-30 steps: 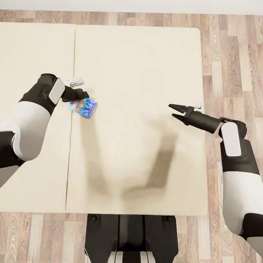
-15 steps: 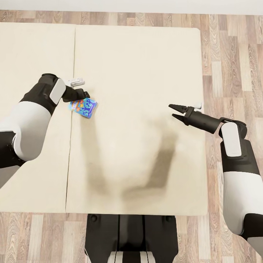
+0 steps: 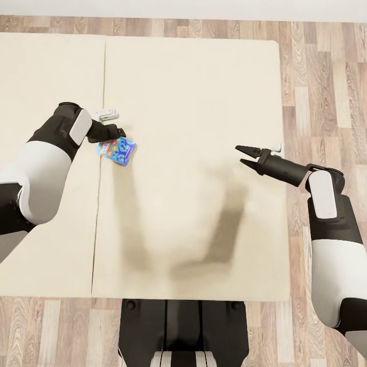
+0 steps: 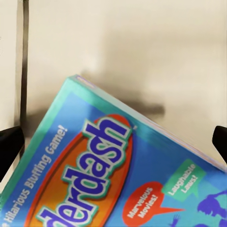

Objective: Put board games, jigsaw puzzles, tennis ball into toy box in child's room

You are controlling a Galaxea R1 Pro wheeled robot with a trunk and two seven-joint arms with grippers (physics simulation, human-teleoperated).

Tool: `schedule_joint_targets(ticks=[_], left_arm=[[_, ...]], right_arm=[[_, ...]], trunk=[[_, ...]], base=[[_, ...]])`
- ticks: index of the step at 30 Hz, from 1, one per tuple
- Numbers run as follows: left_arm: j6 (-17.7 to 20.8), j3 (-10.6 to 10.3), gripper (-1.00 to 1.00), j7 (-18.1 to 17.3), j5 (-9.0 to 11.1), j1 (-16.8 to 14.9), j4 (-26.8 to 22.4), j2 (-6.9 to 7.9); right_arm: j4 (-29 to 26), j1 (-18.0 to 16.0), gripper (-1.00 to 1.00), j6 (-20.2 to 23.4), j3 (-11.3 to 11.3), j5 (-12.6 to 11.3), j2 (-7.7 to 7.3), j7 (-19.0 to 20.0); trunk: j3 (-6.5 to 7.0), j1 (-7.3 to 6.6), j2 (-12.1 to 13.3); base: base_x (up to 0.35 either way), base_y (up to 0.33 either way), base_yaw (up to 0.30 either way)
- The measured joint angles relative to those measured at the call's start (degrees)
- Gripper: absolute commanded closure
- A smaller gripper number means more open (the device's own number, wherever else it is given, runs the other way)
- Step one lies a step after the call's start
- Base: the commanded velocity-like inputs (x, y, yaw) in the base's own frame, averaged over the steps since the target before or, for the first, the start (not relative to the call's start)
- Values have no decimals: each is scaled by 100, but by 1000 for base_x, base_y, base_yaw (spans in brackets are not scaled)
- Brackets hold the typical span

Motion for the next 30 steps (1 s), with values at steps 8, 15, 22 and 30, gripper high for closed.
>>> schedule_joint_targets(ticks=[8, 15, 22, 30], left_arm=[[37, 0, -100, 0, 2, 0, 0, 8], [82, 0, -100, 0, 7, 0, 0, 9], [87, -4, -100, 0, 4, 0, 0, 9], [71, -17, -100, 2, 1, 0, 0, 9]], right_arm=[[0, 0, -100, 0, 0, -2, 8, 0], [0, 0, -100, 0, 0, -2, 15, 0], [0, 0, -100, 0, 0, 0, 25, 0], [0, 0, -100, 0, -3, 1, 34, 0]], trunk=[[56, 0, 0], [119, 0, 0], [157, 0, 0], [162, 0, 0]], base=[[0, 0, 0], [0, 0, 0], [0, 0, 0], [0, 0, 0]])
